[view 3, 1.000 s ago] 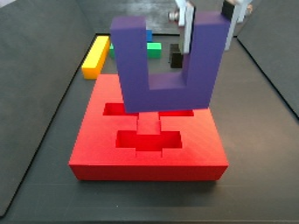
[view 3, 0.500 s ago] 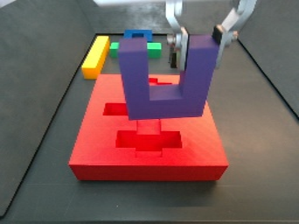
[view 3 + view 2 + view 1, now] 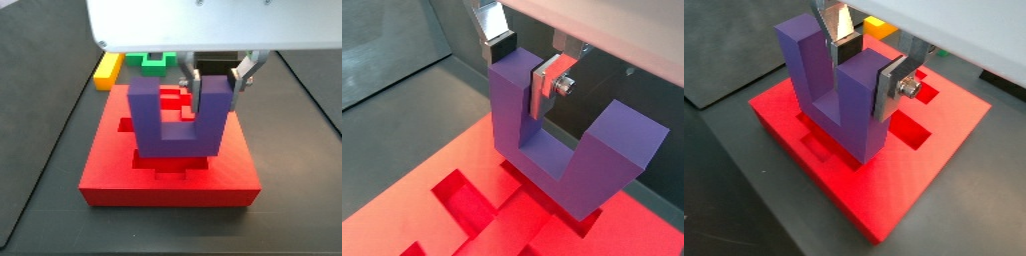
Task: Pick up the purple object. Move up. Place the purple object on the fixture. Regrasp the purple object. Move to above the board. Insert the purple object.
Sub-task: Insert the purple object.
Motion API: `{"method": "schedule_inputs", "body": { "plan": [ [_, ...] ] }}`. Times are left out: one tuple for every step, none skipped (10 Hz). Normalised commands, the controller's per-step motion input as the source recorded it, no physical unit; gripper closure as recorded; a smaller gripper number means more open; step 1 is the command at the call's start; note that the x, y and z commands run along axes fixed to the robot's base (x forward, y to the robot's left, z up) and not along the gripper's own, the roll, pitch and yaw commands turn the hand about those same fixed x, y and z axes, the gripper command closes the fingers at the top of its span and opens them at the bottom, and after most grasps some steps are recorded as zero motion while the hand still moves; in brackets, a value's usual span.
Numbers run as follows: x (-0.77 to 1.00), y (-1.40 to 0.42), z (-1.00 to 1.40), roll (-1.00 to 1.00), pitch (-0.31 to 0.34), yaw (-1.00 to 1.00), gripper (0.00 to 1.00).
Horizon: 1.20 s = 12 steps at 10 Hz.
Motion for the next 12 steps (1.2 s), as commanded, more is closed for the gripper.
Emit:
{"method": "schedule_inputs", "body": {
  "plan": [
    [0.03,0.0,-0.16,0.0,-0.06,0.0,1.0],
    [0.1,0.0,-0.16,0.06,-0.053,0.0,1.0],
    [0.13,0.0,-0.23,0.08,-0.06,0.0,1.0],
    [0.0,0.0,-0.36,0.1,-0.067,0.0,1.0],
    [0.0,0.0,-0.38,0.08,-0.056,0.0,1.0],
    [-0.1,0.0,-0.35,0.1,-0.034,0.0,1.0],
    [-0.16,0.0,-0.23,0.03,-0.02,0.0,1.0],
    [-0.21,0.0,-0.12,0.0,-0.026,0.0,1.0],
    [-0.38,0.06,-0.08,0.0,-0.033,-0.05,1.0],
    [-0.47,0.06,-0.05,-0.07,-0.063,-0.1,1.0],
    [-0.1,0.0,-0.05,-0.02,-0.069,0.0,1.0],
    [0.24,-0.12,-0.19,0.09,-0.051,0.02,1.0]
  ]
}}
